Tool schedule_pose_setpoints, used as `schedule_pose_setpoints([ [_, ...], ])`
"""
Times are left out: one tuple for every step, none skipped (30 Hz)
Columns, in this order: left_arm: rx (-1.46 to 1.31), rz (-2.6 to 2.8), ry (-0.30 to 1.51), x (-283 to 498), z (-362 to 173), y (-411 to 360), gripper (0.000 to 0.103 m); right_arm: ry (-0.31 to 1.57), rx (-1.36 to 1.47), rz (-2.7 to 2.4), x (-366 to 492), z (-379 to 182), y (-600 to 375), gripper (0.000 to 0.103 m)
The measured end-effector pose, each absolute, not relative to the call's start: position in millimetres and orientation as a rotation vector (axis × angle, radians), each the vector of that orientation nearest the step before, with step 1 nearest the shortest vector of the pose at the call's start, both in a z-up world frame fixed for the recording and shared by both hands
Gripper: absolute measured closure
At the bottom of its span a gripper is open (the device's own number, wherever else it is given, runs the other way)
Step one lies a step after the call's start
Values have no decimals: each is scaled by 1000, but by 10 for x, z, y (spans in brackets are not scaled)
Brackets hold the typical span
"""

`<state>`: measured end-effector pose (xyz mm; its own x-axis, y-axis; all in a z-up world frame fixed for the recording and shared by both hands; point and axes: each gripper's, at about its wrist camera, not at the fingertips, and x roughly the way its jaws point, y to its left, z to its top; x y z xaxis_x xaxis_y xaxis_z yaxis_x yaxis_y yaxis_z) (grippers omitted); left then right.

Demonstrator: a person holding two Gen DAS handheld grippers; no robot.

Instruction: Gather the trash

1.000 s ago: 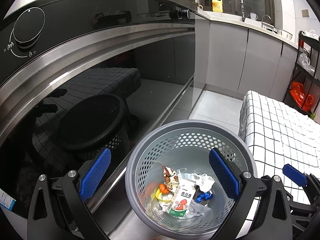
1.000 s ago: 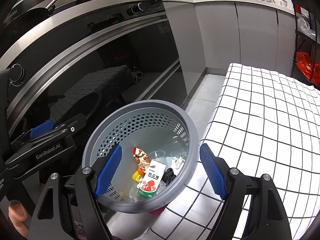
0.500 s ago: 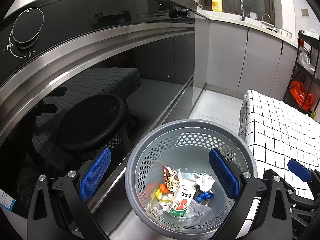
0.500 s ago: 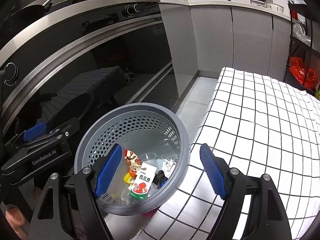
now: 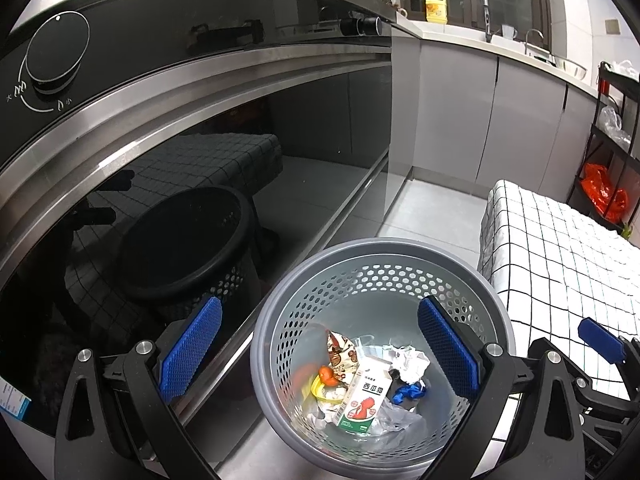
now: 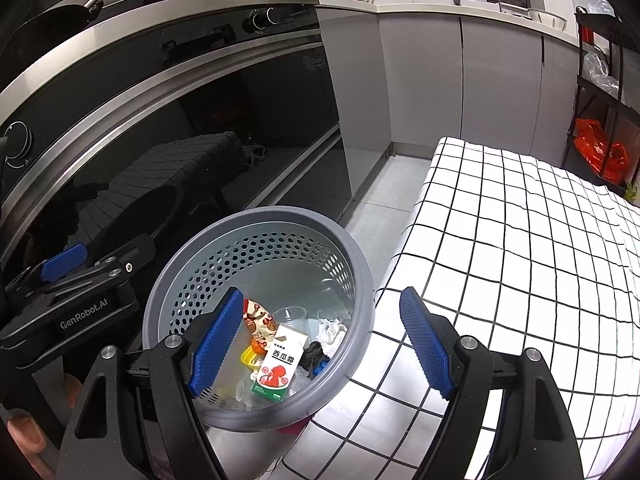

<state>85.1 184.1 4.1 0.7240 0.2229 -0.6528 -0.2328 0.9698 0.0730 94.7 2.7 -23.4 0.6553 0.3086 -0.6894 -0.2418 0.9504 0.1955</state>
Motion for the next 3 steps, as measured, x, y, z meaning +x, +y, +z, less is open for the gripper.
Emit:
schedule_pose_setpoints([
  [-14, 251, 718, 851, 42, 1839, 6, 797, 89, 313, 947, -234, 25, 26],
  [-12, 251, 718, 850, 43, 1835, 6, 797, 89, 313, 946, -234, 25, 26],
  [-10, 252, 717, 848, 43, 1833, 6, 798, 88, 314, 947, -234, 23, 26],
])
